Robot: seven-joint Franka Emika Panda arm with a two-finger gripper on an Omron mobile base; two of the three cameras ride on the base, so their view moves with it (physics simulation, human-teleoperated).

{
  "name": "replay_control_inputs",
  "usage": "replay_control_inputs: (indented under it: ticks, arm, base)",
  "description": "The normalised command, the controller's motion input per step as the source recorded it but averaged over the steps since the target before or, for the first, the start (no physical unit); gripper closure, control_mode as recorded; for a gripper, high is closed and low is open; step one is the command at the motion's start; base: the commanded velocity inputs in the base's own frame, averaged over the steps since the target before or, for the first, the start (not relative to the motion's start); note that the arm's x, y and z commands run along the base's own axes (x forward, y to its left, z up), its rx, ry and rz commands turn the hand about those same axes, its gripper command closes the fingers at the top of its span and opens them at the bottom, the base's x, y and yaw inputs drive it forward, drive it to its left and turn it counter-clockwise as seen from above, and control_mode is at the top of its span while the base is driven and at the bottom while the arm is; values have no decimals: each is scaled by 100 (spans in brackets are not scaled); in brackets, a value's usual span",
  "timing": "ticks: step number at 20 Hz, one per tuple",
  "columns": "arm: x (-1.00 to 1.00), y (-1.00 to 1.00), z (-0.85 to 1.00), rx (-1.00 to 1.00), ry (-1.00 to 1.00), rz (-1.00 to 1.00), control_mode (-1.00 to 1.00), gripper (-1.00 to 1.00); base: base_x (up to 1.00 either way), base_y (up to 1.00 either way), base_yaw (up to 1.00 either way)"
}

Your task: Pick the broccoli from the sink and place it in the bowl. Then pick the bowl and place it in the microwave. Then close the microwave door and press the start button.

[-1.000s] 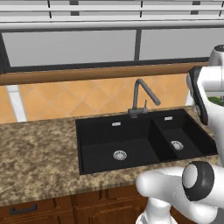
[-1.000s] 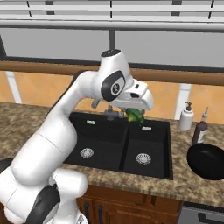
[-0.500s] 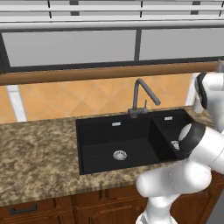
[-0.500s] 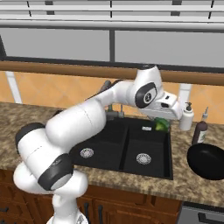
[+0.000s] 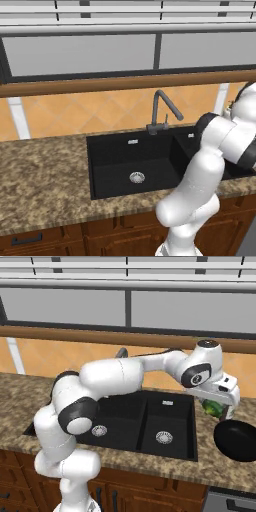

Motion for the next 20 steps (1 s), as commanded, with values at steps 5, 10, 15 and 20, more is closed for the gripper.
replay_control_inputs:
  ticks: [5,10,15,20]
  arm:
    - [10,-73,-33,3,-2,-5,-100,100]
    - [1,-40,-3,0,-4,-10,-100,100]
    - [16,-19,-25,0,-1,-8,-100,100]
    - [30,-4,-58,0,-2,-5,-100,100]
  base:
    - [0,0,0]
    - [0,0,0]
    - [0,0,0]
    - [0,0,0]
